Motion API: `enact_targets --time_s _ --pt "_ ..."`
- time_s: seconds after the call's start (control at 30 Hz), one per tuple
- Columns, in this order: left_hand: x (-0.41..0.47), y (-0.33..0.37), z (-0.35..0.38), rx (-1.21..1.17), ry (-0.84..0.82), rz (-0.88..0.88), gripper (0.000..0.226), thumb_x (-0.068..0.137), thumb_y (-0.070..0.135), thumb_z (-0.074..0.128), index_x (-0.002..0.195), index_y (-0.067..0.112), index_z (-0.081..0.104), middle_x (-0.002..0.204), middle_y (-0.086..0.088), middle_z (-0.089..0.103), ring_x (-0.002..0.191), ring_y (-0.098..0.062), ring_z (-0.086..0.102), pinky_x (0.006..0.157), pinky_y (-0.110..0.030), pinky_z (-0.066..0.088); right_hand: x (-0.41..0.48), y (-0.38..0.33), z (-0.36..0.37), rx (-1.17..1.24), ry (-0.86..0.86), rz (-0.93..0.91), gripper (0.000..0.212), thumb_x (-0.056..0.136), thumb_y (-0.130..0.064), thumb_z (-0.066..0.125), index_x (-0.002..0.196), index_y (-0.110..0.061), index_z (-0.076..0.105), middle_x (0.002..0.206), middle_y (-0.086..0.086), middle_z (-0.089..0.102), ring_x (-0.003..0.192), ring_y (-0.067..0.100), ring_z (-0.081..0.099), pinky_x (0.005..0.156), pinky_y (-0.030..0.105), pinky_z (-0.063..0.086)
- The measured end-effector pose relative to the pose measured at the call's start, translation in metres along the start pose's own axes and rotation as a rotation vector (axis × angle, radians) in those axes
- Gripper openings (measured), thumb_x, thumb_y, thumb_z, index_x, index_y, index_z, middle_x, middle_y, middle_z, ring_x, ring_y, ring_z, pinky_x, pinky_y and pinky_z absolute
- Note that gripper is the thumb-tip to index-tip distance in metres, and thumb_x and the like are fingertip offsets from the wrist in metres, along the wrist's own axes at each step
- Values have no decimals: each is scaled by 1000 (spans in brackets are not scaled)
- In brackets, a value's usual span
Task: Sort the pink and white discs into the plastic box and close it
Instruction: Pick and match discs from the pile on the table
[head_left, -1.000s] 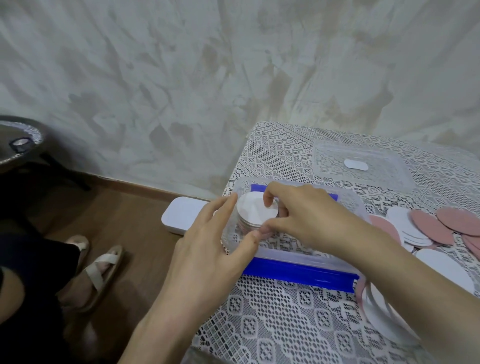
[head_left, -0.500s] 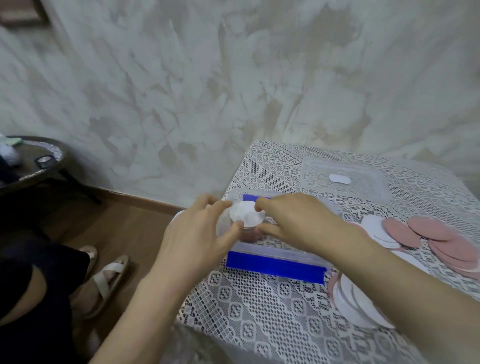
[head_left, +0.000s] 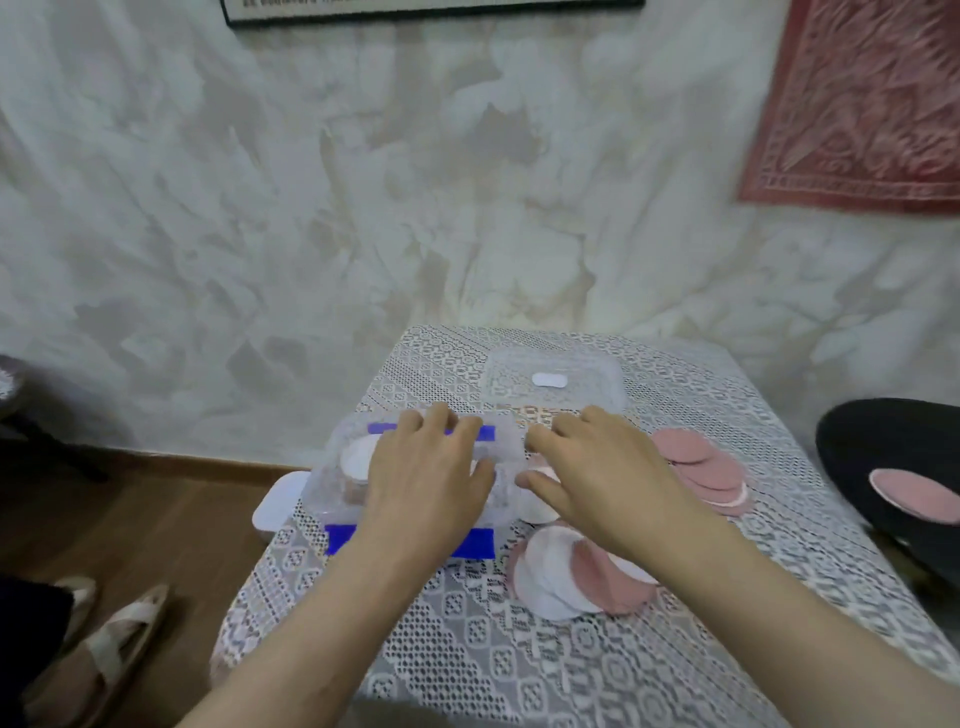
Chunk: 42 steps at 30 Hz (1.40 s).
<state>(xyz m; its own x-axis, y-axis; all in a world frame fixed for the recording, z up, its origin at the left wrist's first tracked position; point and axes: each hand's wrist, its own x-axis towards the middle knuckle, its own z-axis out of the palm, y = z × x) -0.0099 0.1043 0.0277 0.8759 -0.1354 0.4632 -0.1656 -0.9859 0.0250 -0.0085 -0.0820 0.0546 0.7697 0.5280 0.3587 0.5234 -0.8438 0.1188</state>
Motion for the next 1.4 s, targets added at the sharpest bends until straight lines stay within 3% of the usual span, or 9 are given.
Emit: enact_targets --time_s 0.13,0.27,0.5,0.57,0.73,0.9,1.13,1.27,1.4 --pt "7 53 6 -46 5 74 36 82 40 57 104 16 72 95 -4 68 81 -31 59 60 -40 51 -37 31 1 -37 -38 111 28 90 -48 66 99 -22 65 91 2 68 89 29 63 61 32 29" --pt "-1 92 21 -57 -52 168 33 88 44 53 108 22 67 100 1 66 85 -26 60 57 -35 46 -70 59 10 23 -105 227 33 100 -51 48 120 -26 57 117 0 61 112 27 54 74 36 39" --pt "-25 112 58 -18 -199 316 34 94 38 40 96 21 69 100 0 65 87 -26 55 67 -44 50 -107 76 46 189 -200 336 35 102 -51 41 131 -31 49 125 -9 52 115 16 46 85 33 44" --pt "-27 111 57 -43 -161 297 31 92 36 45 90 20 71 94 1 67 79 -25 54 62 -41 51 -105 78 48 231 -190 353 35 102 -53 43 129 -33 51 123 -12 52 114 13 47 88 32 46" --pt "-29 111 57 -129 -197 188 39 91 48 41 109 26 68 102 5 66 81 -20 54 60 -34 51 -88 87 51 349 -202 432 33 94 -61 52 109 -32 56 104 -14 51 97 10 50 83 36 49" --pt "-28 113 55 -168 -197 200 37 91 47 44 112 28 68 106 6 66 83 -20 54 59 -34 50 -78 92 53 501 -262 511 49 87 -55 68 127 -33 52 118 -12 55 104 14 57 82 35 47" --pt "-36 114 52 -227 -158 212 44 91 45 46 123 22 66 111 4 68 87 -22 56 68 -38 54 -97 99 55 703 -196 693 14 93 -39 67 98 -30 57 87 -9 65 82 13 61 73 36 49" --pt "-44 110 40 -283 -168 204 47 93 43 53 133 19 62 122 3 67 98 -20 56 81 -34 51 -111 96 48 762 -134 622 16 100 -35 57 107 -24 66 92 -9 71 83 14 64 81 44 54" --pt "-52 109 25 -382 -204 183 48 96 50 50 140 29 52 119 14 64 102 -13 51 86 -32 48 -117 79 35 1052 -244 507 13 104 -22 55 96 -23 66 64 -15 64 54 3 56 52 26 45"
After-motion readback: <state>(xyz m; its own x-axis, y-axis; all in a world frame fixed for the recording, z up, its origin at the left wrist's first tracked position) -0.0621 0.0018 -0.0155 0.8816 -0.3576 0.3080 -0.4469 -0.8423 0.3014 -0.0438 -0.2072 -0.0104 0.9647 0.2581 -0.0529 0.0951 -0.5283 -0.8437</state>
